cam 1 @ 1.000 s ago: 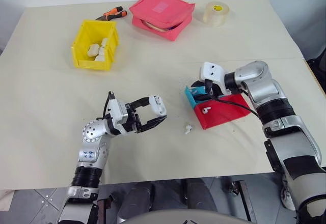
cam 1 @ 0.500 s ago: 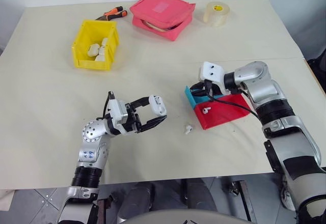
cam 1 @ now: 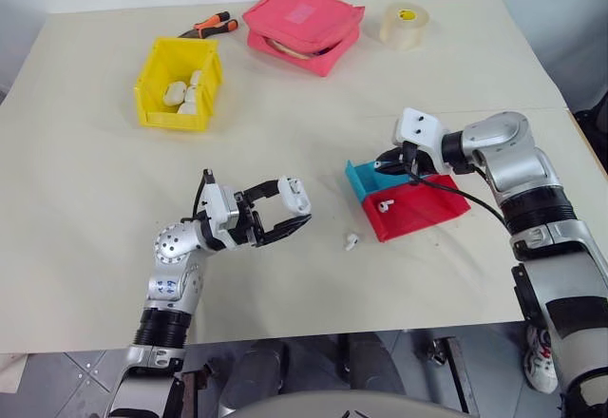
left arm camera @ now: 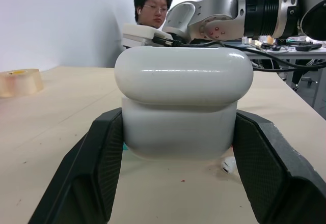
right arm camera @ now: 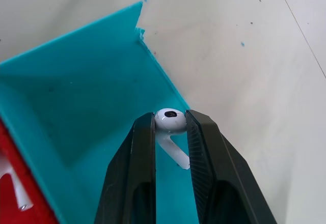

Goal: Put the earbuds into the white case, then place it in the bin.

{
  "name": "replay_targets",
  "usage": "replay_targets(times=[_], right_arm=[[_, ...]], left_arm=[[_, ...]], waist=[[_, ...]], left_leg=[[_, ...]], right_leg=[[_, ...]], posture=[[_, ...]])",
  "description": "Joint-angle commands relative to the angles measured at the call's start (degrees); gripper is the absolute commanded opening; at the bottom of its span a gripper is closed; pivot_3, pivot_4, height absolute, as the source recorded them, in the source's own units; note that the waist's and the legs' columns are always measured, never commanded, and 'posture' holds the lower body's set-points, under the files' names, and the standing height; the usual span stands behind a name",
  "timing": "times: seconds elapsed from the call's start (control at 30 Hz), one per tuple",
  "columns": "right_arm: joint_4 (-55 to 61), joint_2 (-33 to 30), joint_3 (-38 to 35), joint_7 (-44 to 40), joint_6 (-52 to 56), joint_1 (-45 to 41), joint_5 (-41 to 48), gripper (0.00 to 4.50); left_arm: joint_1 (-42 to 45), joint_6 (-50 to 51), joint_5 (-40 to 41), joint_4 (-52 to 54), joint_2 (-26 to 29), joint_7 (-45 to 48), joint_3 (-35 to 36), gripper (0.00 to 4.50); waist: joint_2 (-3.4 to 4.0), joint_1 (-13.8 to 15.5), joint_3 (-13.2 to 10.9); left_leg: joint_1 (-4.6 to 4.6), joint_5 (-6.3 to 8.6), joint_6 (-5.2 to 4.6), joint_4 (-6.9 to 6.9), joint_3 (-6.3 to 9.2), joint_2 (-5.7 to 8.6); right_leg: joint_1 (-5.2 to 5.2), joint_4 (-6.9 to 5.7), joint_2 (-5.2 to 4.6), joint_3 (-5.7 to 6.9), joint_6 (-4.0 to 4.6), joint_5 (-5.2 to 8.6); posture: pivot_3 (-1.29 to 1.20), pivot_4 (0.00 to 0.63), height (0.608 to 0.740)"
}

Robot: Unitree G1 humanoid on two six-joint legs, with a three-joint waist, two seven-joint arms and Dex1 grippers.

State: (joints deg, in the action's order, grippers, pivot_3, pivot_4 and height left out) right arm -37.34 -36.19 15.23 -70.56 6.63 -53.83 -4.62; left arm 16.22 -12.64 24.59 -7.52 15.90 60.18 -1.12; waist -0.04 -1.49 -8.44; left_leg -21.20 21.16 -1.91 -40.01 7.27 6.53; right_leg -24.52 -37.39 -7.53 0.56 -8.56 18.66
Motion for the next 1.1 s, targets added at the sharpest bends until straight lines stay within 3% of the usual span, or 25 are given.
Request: replay_targets(times=[0.03,0.23,0.33,0.47,0.77,1.1], right_arm=[[3.6,-1.6,-1.3,-1.5,2.5,0.4,0.9,0.48],[6.3,-0.5,-3.8,0.9,9.5,0.7,3.1,0.48],[12.6,0.4,-8.4,2.3,22.6,2.1,8.8,0.48],[29.4,2.3,-17.6,6.0,32.2,10.2,19.1,0.48],[60.9,8.9,-30.9,15.7,55.5,22.8,46.7,0.48],[72.9,16.2,-34.1,34.7,61.3,31.5,65.5,0.48]], left_arm=[[1.0,-1.0,0.1,0.6,-0.2,0.3,-0.2,2.8],[1.5,-1.1,0.0,0.0,-0.4,0.7,-0.4,2.8],[1.8,-0.8,0.0,-0.4,-0.4,1.5,-0.7,2.8],[3.2,-0.5,0.5,-2.5,-0.6,4.1,-1.5,2.8],[11.0,-1.2,0.5,-12.2,-3.2,11.1,-3.0,2.8],[17.8,-3.6,0.1,-20.8,-6.3,16.6,-2.8,2.8]], waist=[[0.0,0.0,0.0],[0.0,-0.1,0.0],[0.0,0.0,0.0],[0.0,0.6,0.0],[0.01,1.6,0.0],[0.01,1.5,0.0]], left_leg=[[0.0,0.0,0.0,0.0,0.0,-0.01],[0.0,0.0,0.0,0.01,-0.01,-0.02],[0.0,0.0,0.0,0.0,0.0,-0.02],[-0.02,0.0,0.0,-0.02,0.09,-0.02],[-0.05,0.0,0.0,-0.08,0.07,-0.01],[-0.01,0.0,0.0,-0.06,0.07,0.01]], right_leg=[[0.0,0.0,0.0,0.0,0.0,0.0],[-0.01,0.01,0.0,-0.01,0.0,0.0],[-0.01,0.0,-0.01,-0.01,0.0,0.0],[0.01,-0.03,-0.02,0.03,0.08,-0.05],[0.02,0.01,-0.02,-0.02,0.09,-0.07],[0.02,-0.04,-0.02,-0.02,0.09,-0.08]], posture=[[0.0,0.15,0.74],[0.0,0.15,0.74],[0.0,0.15,0.74],[0.0,0.15,0.74],[0.0,0.15,0.74],[0.0,0.15,0.74]])
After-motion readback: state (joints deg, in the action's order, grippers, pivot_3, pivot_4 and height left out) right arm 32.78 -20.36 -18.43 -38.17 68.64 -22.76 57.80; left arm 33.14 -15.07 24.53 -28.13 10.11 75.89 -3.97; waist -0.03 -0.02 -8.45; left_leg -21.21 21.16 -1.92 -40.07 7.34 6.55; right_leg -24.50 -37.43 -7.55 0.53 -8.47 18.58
